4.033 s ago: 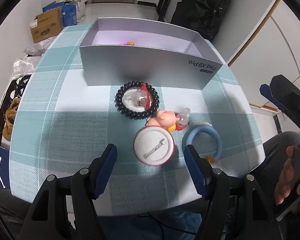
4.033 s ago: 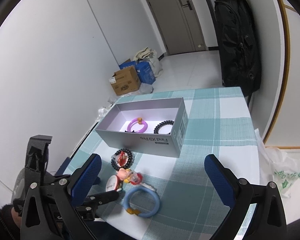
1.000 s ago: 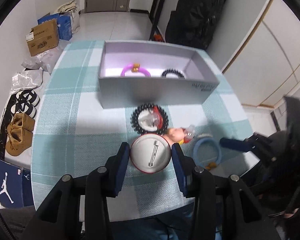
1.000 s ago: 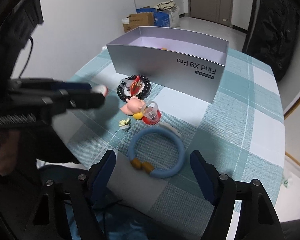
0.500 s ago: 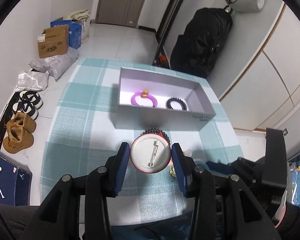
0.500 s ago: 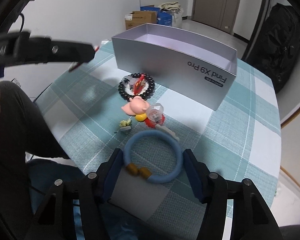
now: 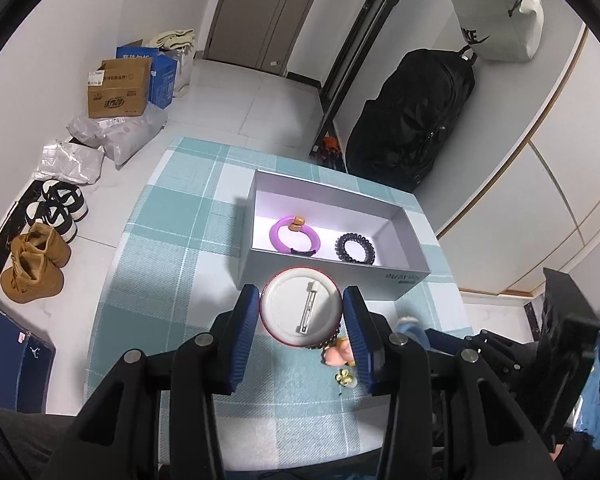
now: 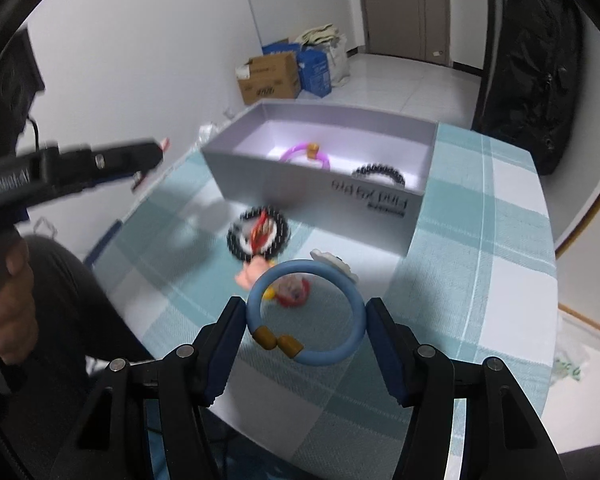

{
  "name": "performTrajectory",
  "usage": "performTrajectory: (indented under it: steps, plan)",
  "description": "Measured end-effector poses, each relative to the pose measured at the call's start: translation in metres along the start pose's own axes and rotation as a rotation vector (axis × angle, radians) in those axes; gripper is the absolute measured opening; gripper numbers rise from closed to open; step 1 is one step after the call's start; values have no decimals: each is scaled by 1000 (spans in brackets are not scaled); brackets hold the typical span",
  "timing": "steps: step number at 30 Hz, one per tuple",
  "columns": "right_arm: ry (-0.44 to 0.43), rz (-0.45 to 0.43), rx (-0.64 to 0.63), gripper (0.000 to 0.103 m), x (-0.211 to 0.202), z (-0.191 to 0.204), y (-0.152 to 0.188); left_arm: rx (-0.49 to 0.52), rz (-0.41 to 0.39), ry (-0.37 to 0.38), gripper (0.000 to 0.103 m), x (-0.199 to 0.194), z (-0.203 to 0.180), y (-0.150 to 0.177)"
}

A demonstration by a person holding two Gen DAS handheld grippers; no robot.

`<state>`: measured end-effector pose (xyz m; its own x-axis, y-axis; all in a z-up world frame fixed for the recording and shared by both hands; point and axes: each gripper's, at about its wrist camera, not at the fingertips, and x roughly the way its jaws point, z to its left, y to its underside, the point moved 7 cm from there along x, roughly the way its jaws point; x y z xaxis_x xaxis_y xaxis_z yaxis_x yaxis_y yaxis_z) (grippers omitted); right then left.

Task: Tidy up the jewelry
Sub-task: 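Grasp the light-blue ring bangle with the right tool while the left tool holds the badge, then carry the badge and blue bangle into the box and open both tools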

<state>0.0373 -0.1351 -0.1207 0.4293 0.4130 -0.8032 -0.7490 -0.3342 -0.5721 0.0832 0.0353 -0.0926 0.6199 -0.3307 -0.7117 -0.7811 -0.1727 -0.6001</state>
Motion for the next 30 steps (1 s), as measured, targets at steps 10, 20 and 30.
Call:
performTrajectory:
  steps: [10,20,30]
  plan:
    - [-54,-93,77,61,-19,-13,-41,-7,-13,17,37,3,-7,-19]
    - [-130,-148,106,61,-20,-29,-91,28,29,21,37,28,-16,-37]
    - [-160,-128,75,61,9,-38,-123,82,74,18,37,58,-18,-52]
